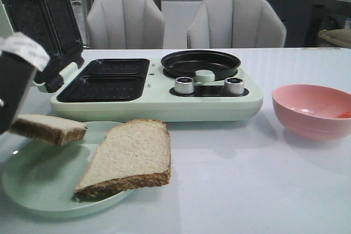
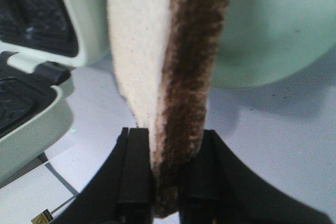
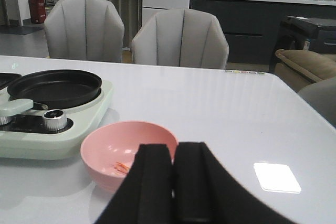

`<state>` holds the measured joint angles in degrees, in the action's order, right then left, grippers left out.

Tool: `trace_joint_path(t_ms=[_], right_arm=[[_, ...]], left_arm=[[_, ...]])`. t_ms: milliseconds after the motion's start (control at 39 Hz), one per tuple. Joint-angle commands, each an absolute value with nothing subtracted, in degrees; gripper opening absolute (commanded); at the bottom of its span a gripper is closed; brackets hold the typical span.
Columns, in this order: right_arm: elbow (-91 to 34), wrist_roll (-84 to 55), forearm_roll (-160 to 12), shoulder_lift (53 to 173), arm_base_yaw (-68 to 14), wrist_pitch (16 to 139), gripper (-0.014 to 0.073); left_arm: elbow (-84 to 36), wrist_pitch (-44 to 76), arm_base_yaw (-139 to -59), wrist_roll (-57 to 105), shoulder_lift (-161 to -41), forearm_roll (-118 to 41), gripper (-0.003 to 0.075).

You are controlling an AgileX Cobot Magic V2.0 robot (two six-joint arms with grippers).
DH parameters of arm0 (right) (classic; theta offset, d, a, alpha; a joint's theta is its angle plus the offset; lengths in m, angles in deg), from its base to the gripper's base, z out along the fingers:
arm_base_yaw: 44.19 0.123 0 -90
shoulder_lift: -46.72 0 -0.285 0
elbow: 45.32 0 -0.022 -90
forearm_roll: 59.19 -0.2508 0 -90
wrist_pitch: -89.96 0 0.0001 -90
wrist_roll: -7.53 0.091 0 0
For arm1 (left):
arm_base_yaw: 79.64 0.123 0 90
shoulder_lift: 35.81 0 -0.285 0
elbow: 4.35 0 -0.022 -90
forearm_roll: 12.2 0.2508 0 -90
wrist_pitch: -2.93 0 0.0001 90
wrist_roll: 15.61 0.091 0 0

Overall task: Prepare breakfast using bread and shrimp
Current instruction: 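Lift the bread slice and lower it onto the farther waffle plate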

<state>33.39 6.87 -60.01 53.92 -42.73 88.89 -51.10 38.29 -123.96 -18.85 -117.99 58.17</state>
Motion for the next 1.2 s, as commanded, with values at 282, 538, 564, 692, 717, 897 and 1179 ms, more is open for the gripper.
trace_joint_path(t_ms=[282,538,564,692,717,897,1179], right_arm=[[32.4,6.6,-59.2,52.7,-42.9,93.4,0.0142],[32.4,6.6,-59.2,52.7,-42.9,93.4,0.0142],[32.4,6.6,-59.2,52.7,-42.9,93.4,0.0142],[32.4,6.6,-59.2,52.7,-42.9,93.4,0.0142],[32.4,6.6,-59.2,52.7,-42.9,93.4,0.0142],[32.4,6.6,-59.2,52.7,-42.9,93.4,0.0142],[32.4,6.6,-59.2,52.7,-42.9,93.4,0.0142]], left_arm=[[-37.6,41.4,-124.8,-19.6,-114.3,62.8,0.0113],[-28.2,37.7,-119.7,-19.6,-123.3,65.8,0.0113],[-27.0,37.2,-119.1,-19.6,-124.2,66.0,0.0113],[-21.8,32.9,-115.4,-20.2,-129.5,66.0,0.0113],[-20.4,32.1,-114.6,-20.2,-130.7,66.0,0.0113],[-11.7,25.6,-109.4,-21.7,-137.2,67.5,0.0114],[-1.2,17.2,-102.7,-21.7,-147.7,69.8,0.0114]])
